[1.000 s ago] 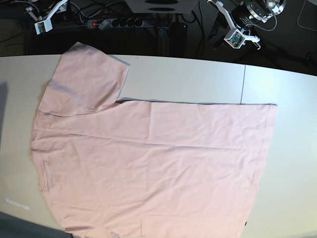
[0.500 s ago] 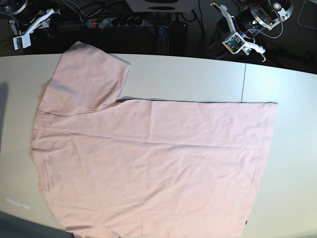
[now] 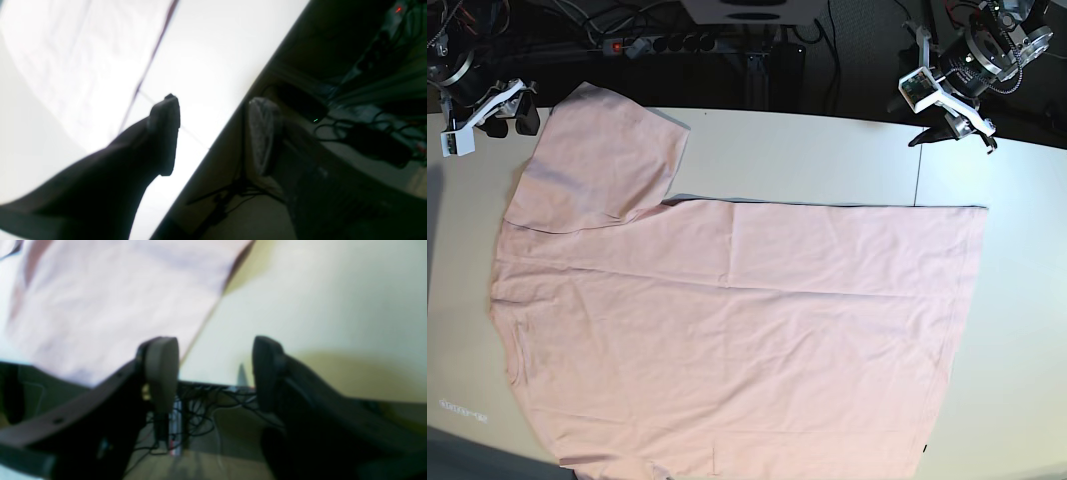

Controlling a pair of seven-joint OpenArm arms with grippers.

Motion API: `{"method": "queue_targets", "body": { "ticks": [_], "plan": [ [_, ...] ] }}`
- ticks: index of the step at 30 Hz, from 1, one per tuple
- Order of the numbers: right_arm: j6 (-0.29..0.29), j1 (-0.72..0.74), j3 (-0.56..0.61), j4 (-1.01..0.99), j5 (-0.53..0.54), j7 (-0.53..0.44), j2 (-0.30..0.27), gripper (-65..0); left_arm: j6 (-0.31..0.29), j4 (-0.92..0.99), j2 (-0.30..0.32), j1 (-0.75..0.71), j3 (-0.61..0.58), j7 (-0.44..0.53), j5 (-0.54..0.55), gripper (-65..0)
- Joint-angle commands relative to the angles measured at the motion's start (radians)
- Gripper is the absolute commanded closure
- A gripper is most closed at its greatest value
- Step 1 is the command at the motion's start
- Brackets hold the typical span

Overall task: Fold the T-shirt properly
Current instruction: 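Grasp the shirt's shoulder corners with the left and right grippers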

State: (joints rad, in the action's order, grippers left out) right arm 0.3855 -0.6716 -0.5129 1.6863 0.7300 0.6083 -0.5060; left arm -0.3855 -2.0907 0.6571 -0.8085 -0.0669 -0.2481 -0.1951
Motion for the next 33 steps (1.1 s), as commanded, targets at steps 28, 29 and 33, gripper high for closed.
{"method": "queue_targets", "body": {
  "ticks": [28, 29, 33],
  "plan": [
    [0.187, 0.150, 0.186, -0.286, 0.228, 0.148, 0.098, -35.6, 0.113, 0.081, 0.095, 0.130, 0.004, -0.077, 0.082, -36.1],
    [0.187, 0.150, 0.186, -0.286, 0.229, 0.148, 0.102, -35.6, 0.113, 0.081, 0.101, 0.130, 0.004, -0.077, 0.082, -36.1],
    [0.187, 0.168, 0.186, -0.286, 0.231, 0.148, 0.119, -35.6, 0.112, 0.081, 0.111, 0.139, 0.004, -0.067, 0.083, -36.1]
  ]
}}
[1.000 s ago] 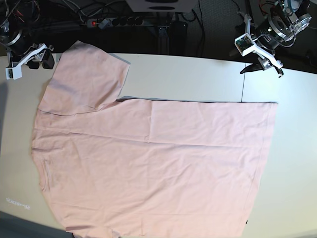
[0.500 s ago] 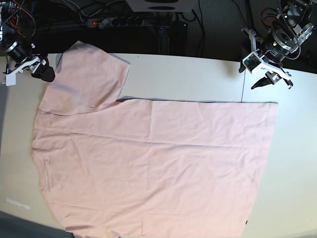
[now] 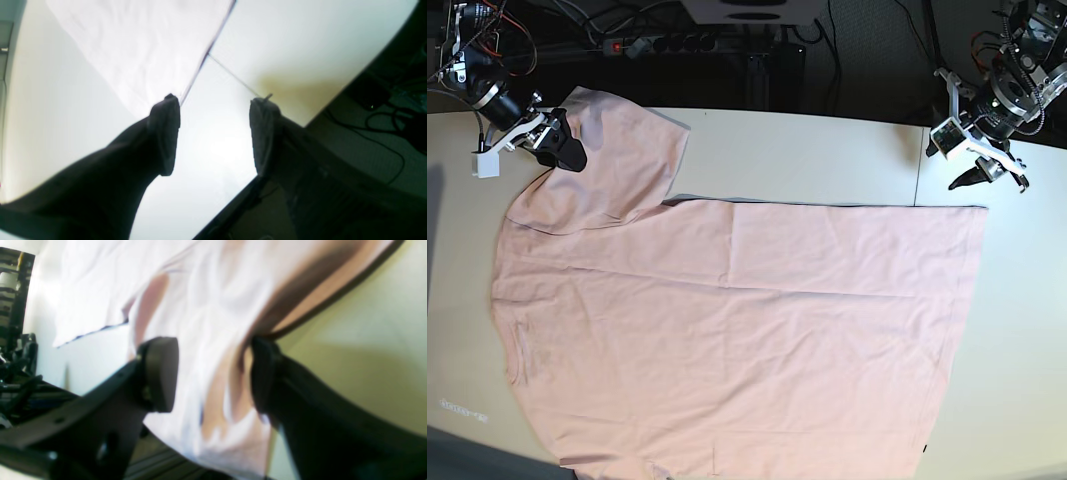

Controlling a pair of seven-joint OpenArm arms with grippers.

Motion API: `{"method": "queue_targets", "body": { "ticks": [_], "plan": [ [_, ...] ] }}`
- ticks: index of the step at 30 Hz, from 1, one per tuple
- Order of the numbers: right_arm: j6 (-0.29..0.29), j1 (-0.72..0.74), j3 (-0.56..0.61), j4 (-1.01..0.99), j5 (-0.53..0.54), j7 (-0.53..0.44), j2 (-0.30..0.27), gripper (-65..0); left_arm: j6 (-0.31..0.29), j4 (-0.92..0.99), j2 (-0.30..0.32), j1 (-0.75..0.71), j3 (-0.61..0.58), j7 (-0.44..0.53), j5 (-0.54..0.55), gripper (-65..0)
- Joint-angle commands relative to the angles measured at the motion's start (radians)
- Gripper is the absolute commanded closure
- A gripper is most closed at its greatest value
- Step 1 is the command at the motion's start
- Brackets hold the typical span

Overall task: Fold the T-shirt properly
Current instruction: 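Grasp the shirt's shoulder corners with the left and right grippers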

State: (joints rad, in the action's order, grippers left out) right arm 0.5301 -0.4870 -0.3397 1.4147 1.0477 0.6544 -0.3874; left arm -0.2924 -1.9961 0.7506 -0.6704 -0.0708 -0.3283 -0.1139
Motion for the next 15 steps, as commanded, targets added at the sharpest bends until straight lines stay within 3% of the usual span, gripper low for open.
{"method": "queue_targets", "body": {
  "ticks": [1, 9, 15],
  "plan": [
    [0.042, -0.008, 0.013, -0.014, -0.087, 0.101, 0.005, -35.6, 0.019, -0.014, 0.017, 0.003, 0.008, 0.013, 0.002, -36.1],
    [0.043, 0.033, 0.015, -0.014, -0.084, 0.101, 0.023, -35.2, 0.019, -0.014, 0.018, 0.008, 0.008, 0.009, 0.001, -36.1],
    [0.043, 0.033, 0.015, -0.014, -0.069, 0.061, 0.022, -18.2, 0.019, -0.013, 0.018, 0.013, 0.008, 0.012, 0.001, -36.1]
  ]
}}
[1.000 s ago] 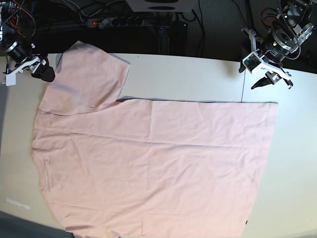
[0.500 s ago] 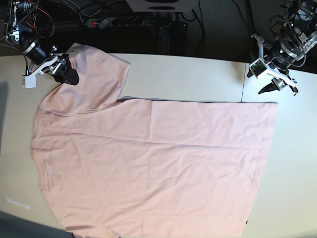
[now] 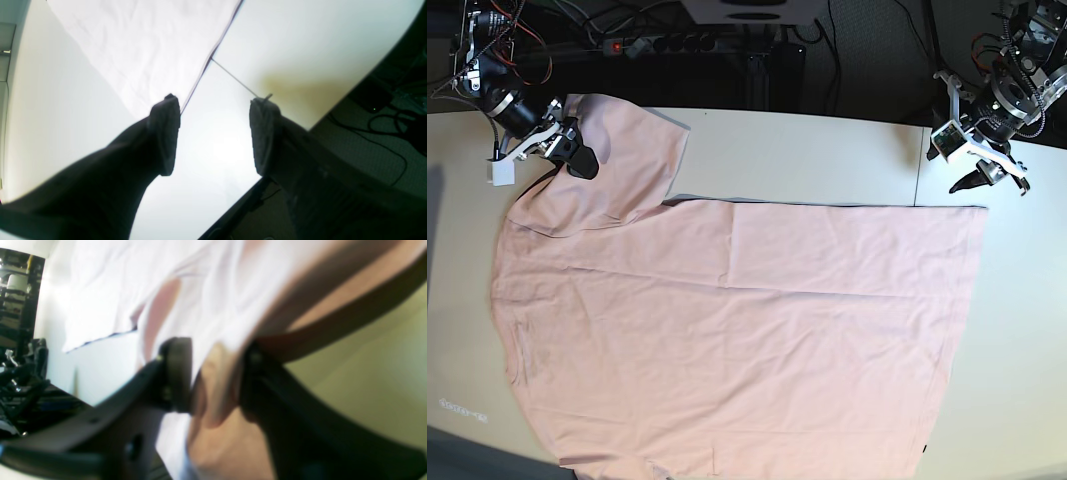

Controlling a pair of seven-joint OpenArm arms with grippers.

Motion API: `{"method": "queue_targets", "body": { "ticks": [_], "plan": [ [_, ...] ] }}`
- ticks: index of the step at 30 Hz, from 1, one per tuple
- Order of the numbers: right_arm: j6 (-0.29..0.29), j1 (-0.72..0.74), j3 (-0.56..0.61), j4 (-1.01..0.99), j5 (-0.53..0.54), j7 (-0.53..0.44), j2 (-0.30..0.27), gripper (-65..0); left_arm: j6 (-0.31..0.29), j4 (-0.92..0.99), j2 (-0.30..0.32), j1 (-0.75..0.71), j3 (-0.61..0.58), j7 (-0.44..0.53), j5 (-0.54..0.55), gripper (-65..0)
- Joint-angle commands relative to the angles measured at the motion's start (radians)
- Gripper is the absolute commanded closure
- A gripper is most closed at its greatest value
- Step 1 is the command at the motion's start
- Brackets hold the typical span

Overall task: Fold the T-shirt properly
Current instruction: 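Grasp the shirt's shoulder corners with the left and right grippers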

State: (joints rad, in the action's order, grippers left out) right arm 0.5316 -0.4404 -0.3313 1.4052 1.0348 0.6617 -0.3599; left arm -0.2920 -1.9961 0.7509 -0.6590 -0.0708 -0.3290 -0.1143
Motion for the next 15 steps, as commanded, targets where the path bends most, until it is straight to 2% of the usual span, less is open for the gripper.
{"method": "queue_targets", "body": {
  "ticks": [1, 4, 6, 8, 11, 13, 15],
  "plan": [
    [0.041, -0.014, 0.006, -0.005, -0.060, 0.047, -0.005, -14.6, 0.019, -0.012, 0.018, 0.004, 0.008, 0.012, 0.001, -36.1],
    [0.041, -0.014, 0.006, -0.005, -0.085, 0.036, -0.005, 0.0, 0.006, 0.010, 0.029, 0.032, 0.007, 0.021, 0.002, -36.1],
    [0.042, -0.013, 0.006, -0.005, -0.122, 0.031, -0.005, 0.0, -0.037, 0.034, 0.053, 0.060, 0.007, 0.044, -0.002, -36.1],
    [0.042, -0.003, 0.006, -0.005, -0.162, 0.028, -0.005, 0.0, -0.046, 0.064, 0.081, 0.092, 0.004, 0.051, -0.001, -36.1],
    [0.042, 0.006, 0.006, -0.005, -0.167, 0.023, -0.005, 0.0, -0.047, 0.120, 0.112, 0.143, 0.004, 0.065, -0.001, -36.2],
    [0.042, 0.016, 0.006, -0.005, -0.167, 0.023, -0.005, 0.0, -0.081, 0.157, 0.127, 0.172, 0.003, 0.072, 0.010, -36.2],
    [0.042, 0.030, 0.006, -0.005, -0.167, 0.024, -0.005, 0.0, -0.090, 0.183, 0.136, 0.183, -0.001, 0.071, 0.021, -36.2]
  ]
}}
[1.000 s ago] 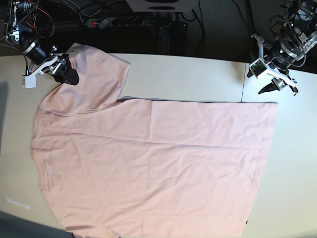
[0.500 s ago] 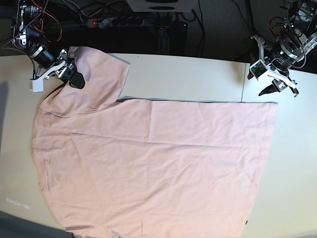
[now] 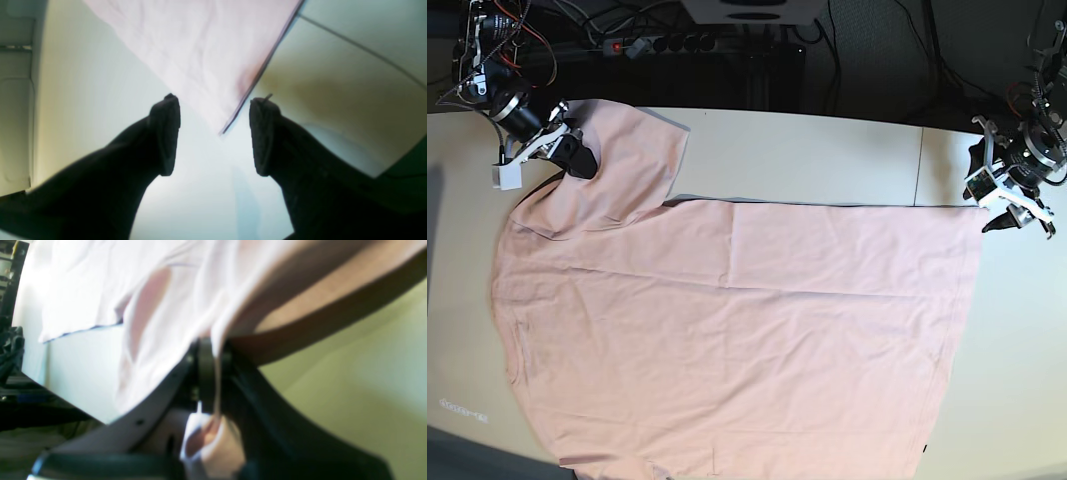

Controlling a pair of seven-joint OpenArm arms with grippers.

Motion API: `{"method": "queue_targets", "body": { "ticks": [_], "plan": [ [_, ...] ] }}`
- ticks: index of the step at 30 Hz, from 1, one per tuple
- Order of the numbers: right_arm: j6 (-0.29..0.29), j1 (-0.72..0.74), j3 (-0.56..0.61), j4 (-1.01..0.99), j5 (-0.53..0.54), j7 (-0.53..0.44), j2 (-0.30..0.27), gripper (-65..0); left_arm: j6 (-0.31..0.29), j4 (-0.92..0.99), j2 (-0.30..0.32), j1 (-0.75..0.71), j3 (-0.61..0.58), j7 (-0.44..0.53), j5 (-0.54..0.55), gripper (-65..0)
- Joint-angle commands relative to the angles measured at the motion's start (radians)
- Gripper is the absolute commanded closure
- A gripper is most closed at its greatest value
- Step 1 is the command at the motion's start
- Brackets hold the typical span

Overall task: Fold the T-shirt properly
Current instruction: 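Grasp the shirt's shoulder corners with the left and right grippers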

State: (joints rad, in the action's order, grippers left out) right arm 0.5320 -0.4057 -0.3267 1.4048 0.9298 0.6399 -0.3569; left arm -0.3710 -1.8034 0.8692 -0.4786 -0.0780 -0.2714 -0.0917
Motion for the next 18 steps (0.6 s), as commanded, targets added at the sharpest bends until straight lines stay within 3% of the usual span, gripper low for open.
{"method": "queue_targets", "body": {
  "ticks": [1, 6, 8, 18],
  "plan": [
    [0.041, -0.001, 0.002, -0.004, -0.062, 0.045, -0.008, 0.0, -0.011, 0.000, 0.023, 0.002, 0.003, 0.018, -0.002, -36.2],
    [0.041, 0.021, 0.002, -0.004, -0.062, 0.045, -0.009, 0.0, -0.009, 0.039, 0.038, 0.021, -0.074, 0.028, -0.047, -36.2],
    [0.041, 0.021, 0.002, -0.004, -0.063, 0.045, -0.009, 0.0, 0.024, 0.053, 0.043, 0.048, -0.131, 0.028, -0.082, -36.2],
    [0.041, 0.020, 0.002, -0.004, -0.062, 0.049, -0.009, 0.0, 0.042, 0.199, 0.066, 0.275, -0.375, 0.009, -0.116, -36.2]
  ]
}}
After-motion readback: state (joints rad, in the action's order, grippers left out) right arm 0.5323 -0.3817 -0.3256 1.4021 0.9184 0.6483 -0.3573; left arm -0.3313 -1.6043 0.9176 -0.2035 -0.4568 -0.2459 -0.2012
